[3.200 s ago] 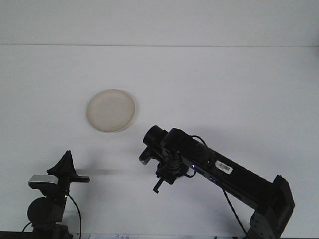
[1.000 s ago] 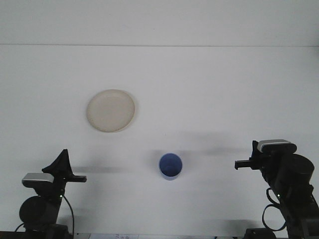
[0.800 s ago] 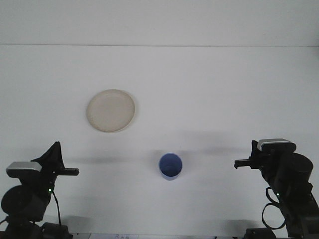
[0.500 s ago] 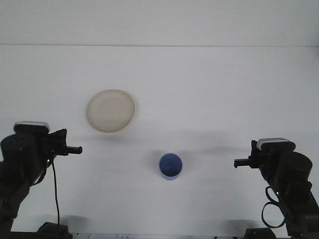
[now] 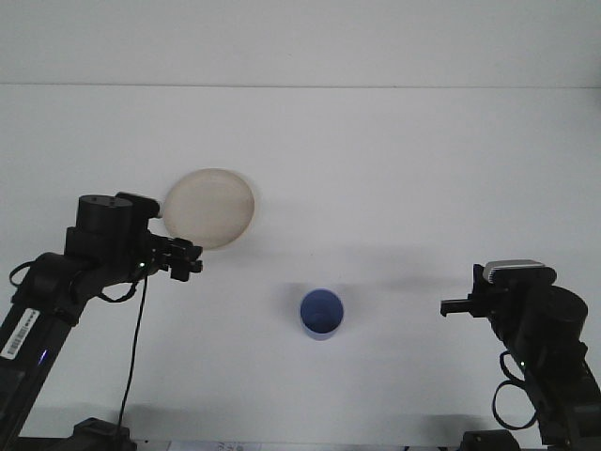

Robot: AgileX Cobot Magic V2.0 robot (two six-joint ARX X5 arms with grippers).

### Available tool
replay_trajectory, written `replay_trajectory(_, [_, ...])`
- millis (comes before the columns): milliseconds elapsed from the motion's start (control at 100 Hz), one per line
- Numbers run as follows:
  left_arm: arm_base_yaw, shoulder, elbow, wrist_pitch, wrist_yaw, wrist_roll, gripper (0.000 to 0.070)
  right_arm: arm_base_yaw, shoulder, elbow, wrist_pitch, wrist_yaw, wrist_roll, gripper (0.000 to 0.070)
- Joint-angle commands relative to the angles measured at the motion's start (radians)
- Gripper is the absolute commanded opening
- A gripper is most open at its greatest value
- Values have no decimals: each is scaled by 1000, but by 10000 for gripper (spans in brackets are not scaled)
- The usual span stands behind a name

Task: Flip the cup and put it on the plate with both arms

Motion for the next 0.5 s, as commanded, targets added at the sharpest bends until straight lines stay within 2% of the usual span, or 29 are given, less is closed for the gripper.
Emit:
replay_trajectory(0, [-28, 24, 23, 14, 37, -20, 394, 1, 6, 9, 13, 0, 13, 0])
replay_trajectory(200, [-219, 107, 23, 111, 46, -27, 394, 1, 6, 9, 14, 0, 13, 0])
replay_trajectory(310, [-316, 166, 24, 178, 45, -72, 394, 1, 6, 9, 14, 0, 13, 0])
replay_trajectory(490, [-413, 277, 68, 198, 41, -80, 394, 1, 6, 9, 14, 0, 13, 0])
